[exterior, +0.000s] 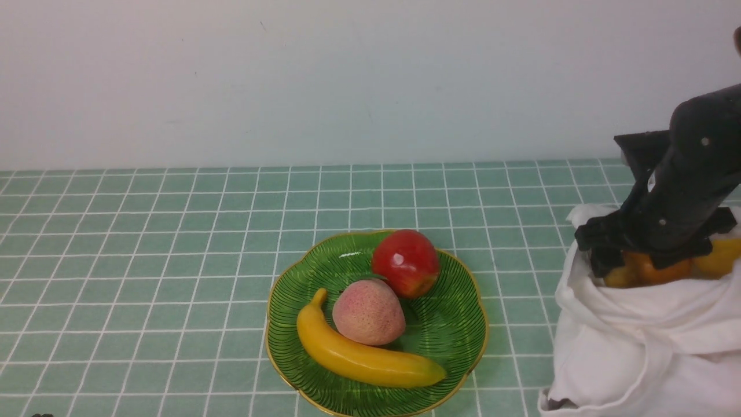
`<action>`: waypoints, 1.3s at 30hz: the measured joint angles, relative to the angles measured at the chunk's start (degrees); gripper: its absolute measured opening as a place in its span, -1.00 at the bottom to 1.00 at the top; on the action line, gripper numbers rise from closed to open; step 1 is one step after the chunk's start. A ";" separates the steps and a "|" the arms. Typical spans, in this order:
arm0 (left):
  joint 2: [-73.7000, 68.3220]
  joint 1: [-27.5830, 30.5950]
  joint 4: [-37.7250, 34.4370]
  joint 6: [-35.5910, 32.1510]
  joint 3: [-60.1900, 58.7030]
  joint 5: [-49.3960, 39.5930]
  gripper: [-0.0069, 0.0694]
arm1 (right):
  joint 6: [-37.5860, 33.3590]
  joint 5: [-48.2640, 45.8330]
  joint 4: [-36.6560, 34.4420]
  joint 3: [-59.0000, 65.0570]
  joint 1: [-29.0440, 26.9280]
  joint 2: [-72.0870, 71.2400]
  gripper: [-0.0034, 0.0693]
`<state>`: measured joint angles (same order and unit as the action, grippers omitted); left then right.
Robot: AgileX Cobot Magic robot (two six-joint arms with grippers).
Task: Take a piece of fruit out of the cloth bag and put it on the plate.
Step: Use the right arm to grab a kiwi from the bag
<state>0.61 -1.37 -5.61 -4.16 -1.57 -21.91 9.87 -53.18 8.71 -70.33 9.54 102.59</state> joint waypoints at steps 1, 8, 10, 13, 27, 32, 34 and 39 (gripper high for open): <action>0.00 0.00 0.00 0.00 0.00 0.00 -0.84 | 0.00 0.00 0.46 0.00 0.00 0.00 0.60; 0.00 0.00 0.00 0.00 0.00 0.00 -0.84 | 0.05 0.03 1.40 -0.13 0.00 1.37 0.60; 0.00 0.00 0.00 0.00 0.00 0.00 -0.84 | 0.05 0.07 1.40 -0.59 0.00 2.05 0.59; 0.00 0.00 0.00 0.00 0.00 0.00 -0.84 | 0.05 0.21 0.85 -0.70 0.00 3.14 0.52; 0.00 0.00 0.00 0.00 0.00 0.00 -0.84 | -1.44 -8.04 1.35 -0.18 0.00 -2.10 0.11; 0.00 0.00 0.00 0.00 0.00 0.00 -0.84 | -1.55 -10.06 1.46 -0.13 0.00 -7.59 0.01; 0.00 0.00 0.00 0.00 0.00 0.00 -0.84 | -1.55 -11.28 1.72 -0.13 0.00 -9.34 -0.44; 0.00 0.00 0.00 0.00 0.00 0.00 -0.84 | -1.55 -15.86 4.00 -0.13 0.00 -11.64 -0.90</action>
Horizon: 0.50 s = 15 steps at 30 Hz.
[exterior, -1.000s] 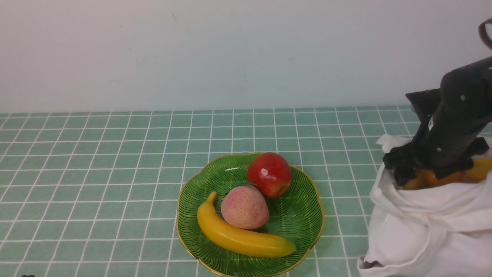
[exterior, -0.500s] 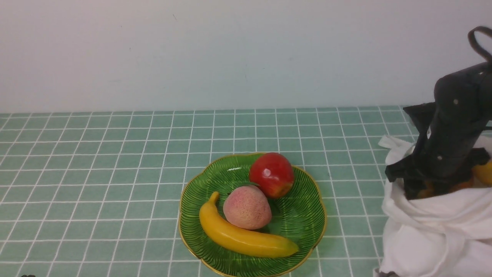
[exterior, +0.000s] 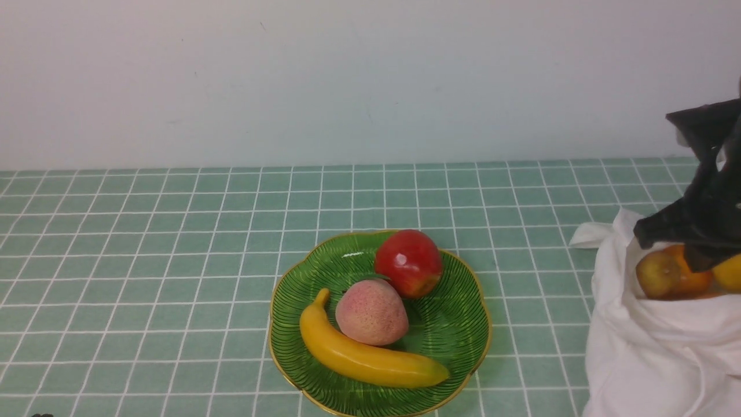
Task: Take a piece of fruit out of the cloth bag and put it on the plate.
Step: Use the right arm to grab a kiwi from the bag
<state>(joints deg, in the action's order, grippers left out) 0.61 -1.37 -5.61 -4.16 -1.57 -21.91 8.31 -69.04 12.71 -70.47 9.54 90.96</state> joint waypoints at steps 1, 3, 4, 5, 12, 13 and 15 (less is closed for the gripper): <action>0.00 0.00 0.00 0.00 0.00 0.00 -0.84 | 0.00 -0.87 0.83 0.00 0.00 -0.30 -0.93; 0.00 0.00 0.00 0.00 0.00 0.00 -0.84 | 0.05 -0.99 1.09 0.02 0.00 -0.43 -0.94; 0.00 0.00 0.00 0.00 0.00 0.00 -0.84 | 0.05 -0.99 1.09 0.07 0.00 -0.43 -0.94; 0.00 0.00 0.00 0.00 0.00 0.00 -0.84 | 0.05 -0.92 0.57 0.07 0.00 -0.43 -0.94; 0.00 0.00 0.00 0.00 0.00 0.00 -0.84 | -5.18 2.56 -7.76 0.07 0.00 0.07 -0.69; 0.00 0.00 0.00 0.00 0.00 0.00 -0.84 | -6.13 2.90 -8.41 0.07 0.00 0.38 -0.61; 0.00 0.00 0.00 0.00 0.00 0.00 -0.84 | -7.25 3.10 -8.46 0.07 0.00 1.50 -0.41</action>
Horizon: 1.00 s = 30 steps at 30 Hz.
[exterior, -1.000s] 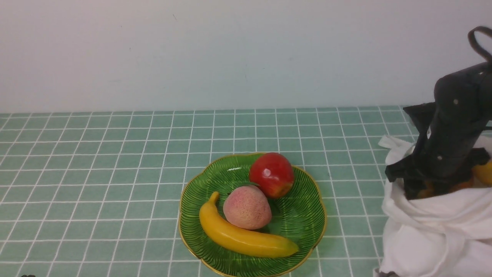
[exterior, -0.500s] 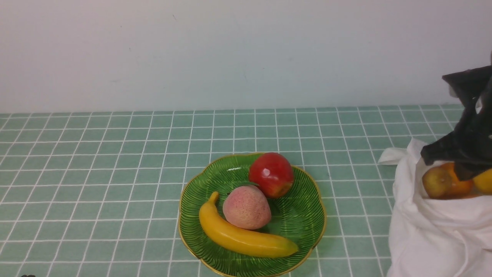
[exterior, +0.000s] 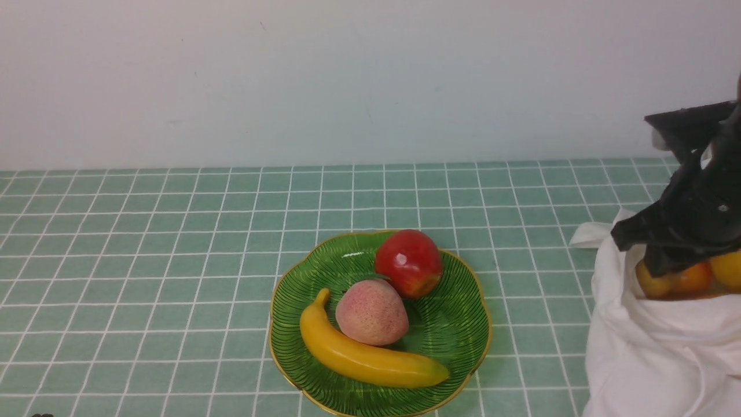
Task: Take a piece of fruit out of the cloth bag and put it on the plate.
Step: Use the right arm to grab a kiwi from the bag
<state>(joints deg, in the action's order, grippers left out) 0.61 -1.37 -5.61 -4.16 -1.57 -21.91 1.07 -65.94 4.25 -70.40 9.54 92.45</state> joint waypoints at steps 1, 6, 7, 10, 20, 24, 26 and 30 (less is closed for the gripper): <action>0.00 0.00 0.00 0.00 0.00 0.00 -0.84 | 0.07 0.25 1.10 0.00 0.00 1.00 -0.22; 0.00 0.00 0.00 0.00 0.00 0.00 -0.84 | 4.83 1.51 6.31 0.02 0.00 2.80 0.24; 0.00 0.00 0.00 0.00 0.00 0.00 -0.84 | 5.40 1.83 6.55 0.02 0.00 2.80 0.30; 0.00 0.00 0.00 0.00 0.00 0.00 -0.84 | 6.07 3.09 6.56 0.02 0.00 2.85 0.39; 0.00 0.00 0.00 0.00 0.00 0.00 -0.84 | 6.33 3.50 5.91 0.02 0.00 6.72 0.43; 0.00 0.00 0.00 0.00 0.00 0.00 -0.84 | 7.11 3.85 6.88 0.02 0.00 6.81 0.42; 0.00 0.00 0.00 0.00 0.00 0.00 -0.84 | 7.52 4.25 8.10 0.02 0.00 6.81 0.39; 0.00 0.00 0.00 0.00 0.00 0.00 -0.84 | 7.70 5.12 8.95 0.02 -0.18 7.19 0.32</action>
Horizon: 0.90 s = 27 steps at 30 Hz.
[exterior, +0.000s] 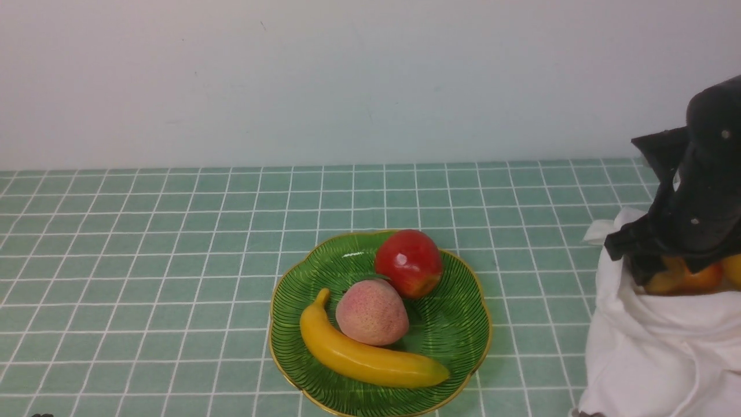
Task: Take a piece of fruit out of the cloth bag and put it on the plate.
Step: Use the right arm to grab a kiwi from the bag
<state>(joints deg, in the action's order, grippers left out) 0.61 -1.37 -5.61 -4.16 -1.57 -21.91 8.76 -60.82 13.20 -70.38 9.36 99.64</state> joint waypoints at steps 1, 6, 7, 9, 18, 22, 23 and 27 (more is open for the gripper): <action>0.00 0.00 0.00 0.00 0.00 0.00 -0.84 | 0.00 0.17 0.00 0.00 -0.34 0.42 0.30; 0.00 0.00 0.00 0.00 0.00 0.00 -0.84 | -0.20 0.18 -0.06 0.00 -1.63 2.94 0.15; 0.00 0.00 0.00 0.00 0.00 0.00 -0.84 | -0.25 0.23 -0.06 0.00 -1.85 3.26 0.14; 0.00 0.00 0.00 0.00 0.00 0.00 -0.84 | -0.25 0.34 -0.06 0.00 -2.09 3.33 0.14; 0.00 0.00 0.00 0.00 0.00 0.00 -0.84 | -1.27 -2.22 -1.23 0.00 -2.16 -0.93 0.14; 0.00 0.00 0.00 0.00 0.00 0.00 -0.84 | -2.10 -6.41 -3.08 0.00 -2.20 -5.62 0.14; 0.00 0.00 0.00 0.00 0.00 0.00 -0.84 | -2.10 -6.58 -3.04 0.00 -2.20 -5.82 0.14; 0.00 0.00 0.00 0.00 0.00 0.00 -0.84 | -3.42 -9.06 -4.17 0.00 -2.20 -8.60 0.14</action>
<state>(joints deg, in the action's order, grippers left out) 0.61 -1.37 -5.61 -4.16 -1.57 -21.91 5.34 -69.88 9.02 -70.38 7.16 91.04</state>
